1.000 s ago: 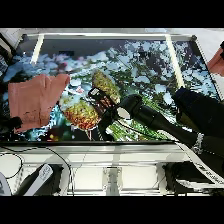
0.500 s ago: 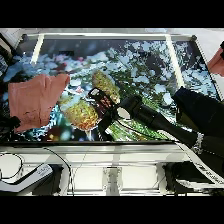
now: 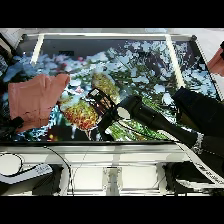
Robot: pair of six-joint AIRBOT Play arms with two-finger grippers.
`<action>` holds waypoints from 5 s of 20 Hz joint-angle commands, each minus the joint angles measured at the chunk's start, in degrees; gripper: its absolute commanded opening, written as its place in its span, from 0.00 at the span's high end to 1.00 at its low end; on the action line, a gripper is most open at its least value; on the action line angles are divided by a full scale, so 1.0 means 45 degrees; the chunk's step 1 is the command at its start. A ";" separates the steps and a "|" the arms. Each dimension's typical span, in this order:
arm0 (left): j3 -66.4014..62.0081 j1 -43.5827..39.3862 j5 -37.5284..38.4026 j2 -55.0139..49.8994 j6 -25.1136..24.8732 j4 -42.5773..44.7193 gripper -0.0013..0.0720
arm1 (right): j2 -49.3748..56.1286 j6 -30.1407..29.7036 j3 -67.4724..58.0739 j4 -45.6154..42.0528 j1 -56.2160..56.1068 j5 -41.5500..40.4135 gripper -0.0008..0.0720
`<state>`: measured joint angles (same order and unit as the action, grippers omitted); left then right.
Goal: Fold the clothes and pants, and hang the long-sleeved shirts on hangers.
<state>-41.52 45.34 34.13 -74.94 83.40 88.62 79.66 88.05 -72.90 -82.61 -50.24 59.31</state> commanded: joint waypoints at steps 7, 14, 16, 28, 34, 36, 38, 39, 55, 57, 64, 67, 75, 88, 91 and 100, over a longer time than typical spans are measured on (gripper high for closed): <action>-0.0219 -0.0826 0.0515 0.1749 -0.0670 -0.1506 0.94 | -0.0049 0.0005 -0.0398 -0.0189 0.0005 0.0379 0.97; -0.6042 -0.6431 0.4556 0.4653 -0.1583 -0.5493 0.94 | -0.2108 -0.0034 -0.1671 -0.1462 0.1345 0.1617 0.97; -0.8456 -0.8612 0.5824 0.4571 -0.2064 -0.6334 0.94 | -0.2866 -0.0141 -0.1613 -0.1477 0.2380 0.2710 0.97; -1.1798 -1.5805 0.7325 0.1292 -0.0913 -0.8723 0.94 | -0.6659 -0.0602 -0.0141 -0.1520 0.5085 0.4765 0.97; -1.1861 -1.4911 1.4231 0.0695 -0.1797 -0.7956 0.94 | -0.6955 -0.0627 -0.0141 -0.1909 0.5085 0.4697 0.97; -1.1832 -1.4902 1.5965 0.0578 -0.1987 -0.7208 0.94 | -0.6946 -0.0680 -0.0141 -0.1651 0.5085 0.4323 0.90; -1.1905 -1.5144 1.5980 0.0588 -0.2487 -0.7125 0.94 | -0.6936 -0.2293 -0.0141 -0.0607 0.5071 0.3973 0.40; -1.2021 -1.5368 1.5970 0.0559 -0.3274 -0.6810 0.94 | -0.6931 -0.3687 -0.0121 0.0253 0.5071 0.3847 0.33; -1.7529 -1.7830 0.5377 -0.2871 -0.8058 0.4444 0.95 | -0.3463 -0.6819 0.2229 0.1214 0.5139 -0.3016 0.33; -1.7354 -1.7860 0.5644 -0.2895 -0.7990 0.4444 0.95 | -0.3356 -0.5940 0.2239 0.1214 0.5323 -0.3750 0.33; -1.7286 -1.7860 0.6722 -0.2885 -0.7684 0.4449 0.95 | -0.2701 -0.5765 0.2225 -0.1569 0.5377 -0.4177 0.33; -1.7272 -1.7855 0.6800 -0.2885 -0.7762 0.4454 0.95 | -0.2628 -0.6217 0.2229 -0.2807 0.5377 -0.4658 0.32; -1.7218 -1.7860 0.7441 -0.2871 -0.8408 0.4444 0.95 | -0.0942 -0.8403 0.2229 -0.2681 0.5372 -0.6756 0.32; -1.7218 -1.7860 0.7446 -0.2871 -0.8743 0.4449 0.94 | 0.2016 -0.8359 0.2225 -0.2463 0.5377 -1.2400 0.32; -1.7218 -1.7860 0.7485 -0.2871 -0.8748 0.4449 0.95 | 0.2288 -0.8359 0.2210 -0.2244 0.5416 -1.4052 0.33; -1.7218 -1.7860 0.7572 -0.2871 -0.8743 0.4449 0.94 | 0.2569 -0.8743 0.1462 -0.0801 0.6295 -1.3308 0.34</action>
<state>-119.02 -34.98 68.16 -87.88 44.05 108.64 90.96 50.06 -65.93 -87.09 -22.02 -0.49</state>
